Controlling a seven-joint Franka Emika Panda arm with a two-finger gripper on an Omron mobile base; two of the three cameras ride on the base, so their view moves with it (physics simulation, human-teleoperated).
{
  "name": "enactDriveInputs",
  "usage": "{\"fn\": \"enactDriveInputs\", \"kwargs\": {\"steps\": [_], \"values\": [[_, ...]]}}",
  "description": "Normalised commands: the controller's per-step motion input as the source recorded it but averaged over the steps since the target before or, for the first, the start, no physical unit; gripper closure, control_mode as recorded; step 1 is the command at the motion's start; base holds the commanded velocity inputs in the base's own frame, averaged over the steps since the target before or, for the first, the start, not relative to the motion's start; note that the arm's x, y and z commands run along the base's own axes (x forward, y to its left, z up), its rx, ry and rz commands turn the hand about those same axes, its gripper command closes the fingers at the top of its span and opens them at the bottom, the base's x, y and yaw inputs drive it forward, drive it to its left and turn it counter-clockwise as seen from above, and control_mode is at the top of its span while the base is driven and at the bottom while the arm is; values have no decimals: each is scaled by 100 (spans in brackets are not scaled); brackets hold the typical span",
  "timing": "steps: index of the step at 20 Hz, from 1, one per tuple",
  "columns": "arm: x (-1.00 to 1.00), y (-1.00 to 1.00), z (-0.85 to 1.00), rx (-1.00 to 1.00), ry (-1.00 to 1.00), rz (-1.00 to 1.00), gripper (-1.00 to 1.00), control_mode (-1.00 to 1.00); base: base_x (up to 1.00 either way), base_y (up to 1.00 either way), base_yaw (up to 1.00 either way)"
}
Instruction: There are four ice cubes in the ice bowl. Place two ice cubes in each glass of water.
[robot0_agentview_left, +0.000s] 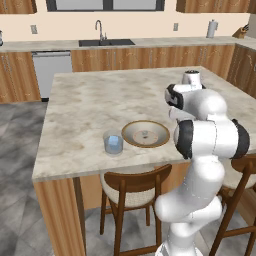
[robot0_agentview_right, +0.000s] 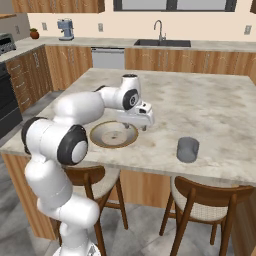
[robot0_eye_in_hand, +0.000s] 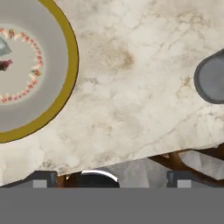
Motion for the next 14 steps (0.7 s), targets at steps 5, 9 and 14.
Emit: {"fn": "enactDriveInputs", "kwargs": {"steps": [5,9,14], "values": [[25,100,2,0,0,19,-100,-100,0,0,0],[58,100,-8,1,0,15,-100,-100,0,0,0],[79,66,-44,6,0,12,-100,-100,0,0,0]]}}
